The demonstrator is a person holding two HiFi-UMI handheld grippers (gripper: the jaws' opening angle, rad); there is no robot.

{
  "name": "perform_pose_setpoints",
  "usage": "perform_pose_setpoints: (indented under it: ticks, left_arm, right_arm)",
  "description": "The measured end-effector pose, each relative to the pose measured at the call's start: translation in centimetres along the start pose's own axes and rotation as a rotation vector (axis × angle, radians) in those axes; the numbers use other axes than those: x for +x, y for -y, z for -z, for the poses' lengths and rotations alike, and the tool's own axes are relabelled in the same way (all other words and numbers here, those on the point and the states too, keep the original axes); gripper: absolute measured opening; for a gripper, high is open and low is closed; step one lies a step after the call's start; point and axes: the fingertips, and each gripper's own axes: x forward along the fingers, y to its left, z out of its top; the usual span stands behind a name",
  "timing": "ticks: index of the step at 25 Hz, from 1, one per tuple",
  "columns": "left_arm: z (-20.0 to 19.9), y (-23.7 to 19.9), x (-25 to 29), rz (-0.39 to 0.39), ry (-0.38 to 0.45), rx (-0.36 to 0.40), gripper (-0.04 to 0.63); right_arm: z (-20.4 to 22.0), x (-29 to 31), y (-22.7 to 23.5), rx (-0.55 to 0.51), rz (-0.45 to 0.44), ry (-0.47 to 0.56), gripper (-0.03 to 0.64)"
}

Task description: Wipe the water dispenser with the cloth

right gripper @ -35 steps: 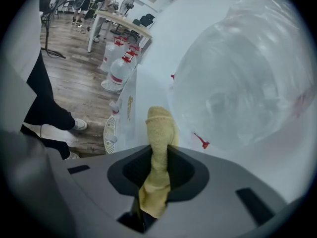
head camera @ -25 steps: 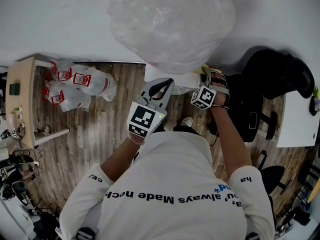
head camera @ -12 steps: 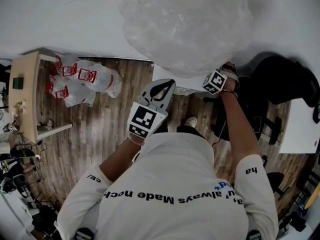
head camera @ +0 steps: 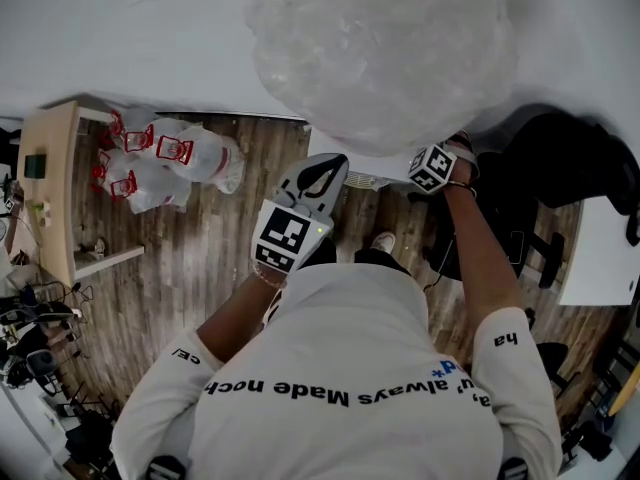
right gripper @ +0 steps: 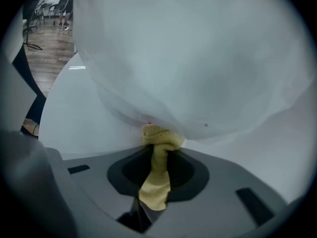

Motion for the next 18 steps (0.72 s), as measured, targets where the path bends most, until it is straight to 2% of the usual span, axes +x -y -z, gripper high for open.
perform_pose_setpoints:
  ticks: [18]
  left_arm:
    - [-0.1, 0.7, -0.4, 0.016, 0.017, 0.005, 0.020]
  right_arm:
    - [0.1, -2.3, -2.7, -0.056, -0.013, 0.008, 0.080]
